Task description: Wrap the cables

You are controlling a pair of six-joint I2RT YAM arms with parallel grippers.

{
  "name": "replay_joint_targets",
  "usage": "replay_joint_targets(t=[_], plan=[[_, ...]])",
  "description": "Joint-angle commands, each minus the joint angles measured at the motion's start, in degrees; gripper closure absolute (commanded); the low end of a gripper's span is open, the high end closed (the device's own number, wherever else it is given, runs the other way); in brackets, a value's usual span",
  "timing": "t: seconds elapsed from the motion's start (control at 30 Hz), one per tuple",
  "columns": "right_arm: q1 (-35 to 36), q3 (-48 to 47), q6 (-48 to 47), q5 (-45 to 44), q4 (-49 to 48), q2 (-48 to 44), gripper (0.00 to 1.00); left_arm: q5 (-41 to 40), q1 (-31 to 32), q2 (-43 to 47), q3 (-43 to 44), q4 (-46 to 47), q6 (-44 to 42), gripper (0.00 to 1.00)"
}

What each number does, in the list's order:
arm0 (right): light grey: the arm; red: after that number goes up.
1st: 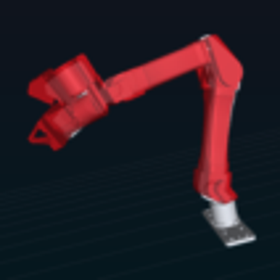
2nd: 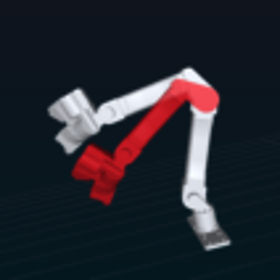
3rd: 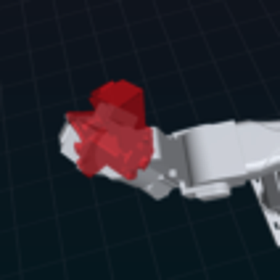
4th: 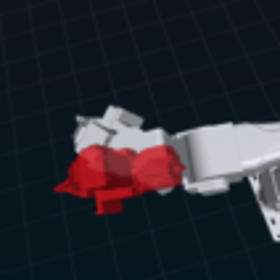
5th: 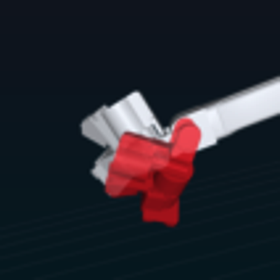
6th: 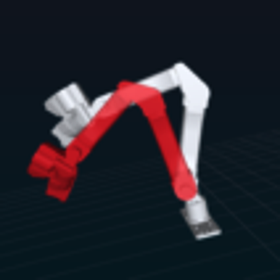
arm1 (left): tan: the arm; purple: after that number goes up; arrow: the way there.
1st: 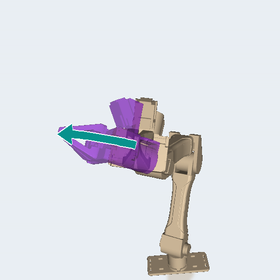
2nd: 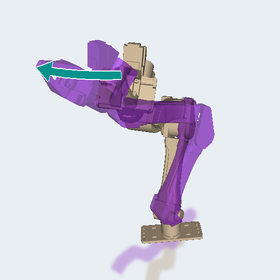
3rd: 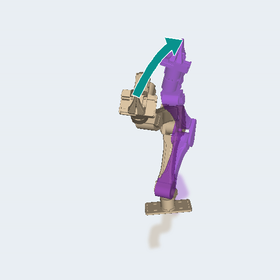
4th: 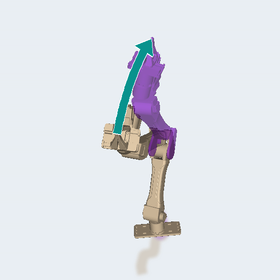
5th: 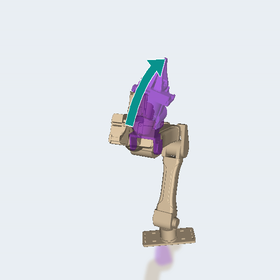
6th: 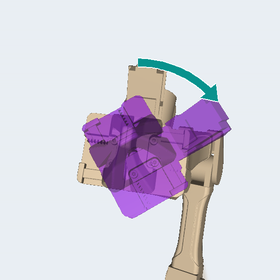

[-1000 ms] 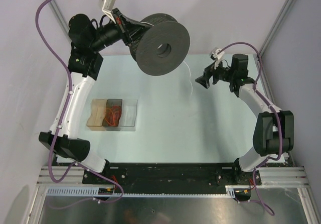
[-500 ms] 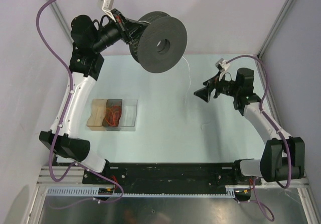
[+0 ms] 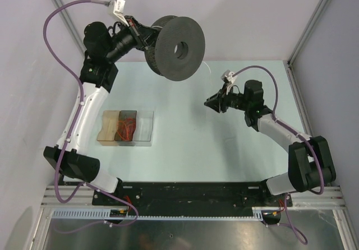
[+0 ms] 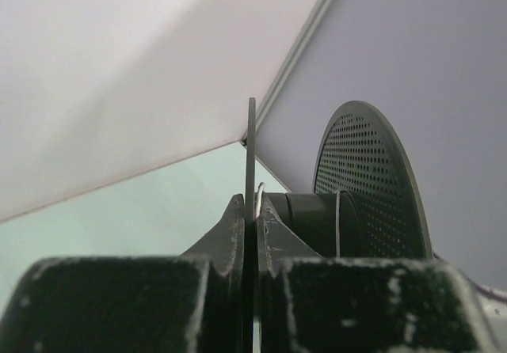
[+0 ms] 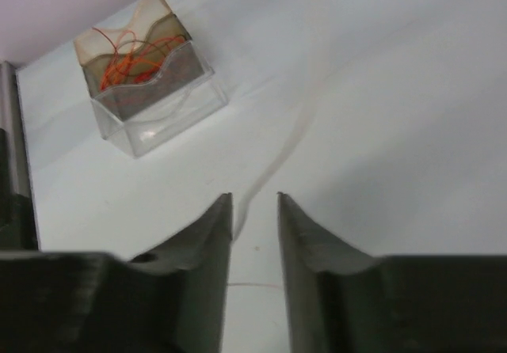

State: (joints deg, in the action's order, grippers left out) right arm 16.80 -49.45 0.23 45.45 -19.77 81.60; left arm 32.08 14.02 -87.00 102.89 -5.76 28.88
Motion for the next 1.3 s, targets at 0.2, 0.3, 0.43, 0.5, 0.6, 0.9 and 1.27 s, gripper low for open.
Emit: replay_joint_targets(t=[0.2,0.3,0.43,0.5,0.6,0.9,1.27], plan=[[10.39,-0.77,-17.77,-2.2,12.18,-3.39,1.0,-20.53,0.32,3.1,-0.76,0.89,12.55,1.0],[14.29,-3.3,-26.27,-2.79,22.18,-5.72,1.0,-26.66,1.21,1.82,-1.78,-1.95,11.4,1.0],[18.15,-8.12,-35.93,-5.33,32.38,-7.78,1.0,-34.59,3.77,0.34,-5.13,-4.26,5.25,1.0],[18.7,-10.69,-39.01,-7.14,35.51,-8.76,1.0,-39.25,6.05,-0.19,-6.67,-4.96,-0.18,1.0],[18.9,-13.47,-44.53,-10.43,39.19,-10.68,1.0,-44.08,9.2,-0.63,-9.37,-5.23,-8.15,1.0],[15.2,-19.77,-52.46,-14.32,39.64,-12.18,1.0,-48.59,13.25,0.4,-17.29,-5.68,-15.16,1.0],[14.36,-20.86,-55.42,-9.18,48.71,-11.58,1.0,-48.77,9.84,-0.14,-11.1,-8.62,-3.59,1.0]])
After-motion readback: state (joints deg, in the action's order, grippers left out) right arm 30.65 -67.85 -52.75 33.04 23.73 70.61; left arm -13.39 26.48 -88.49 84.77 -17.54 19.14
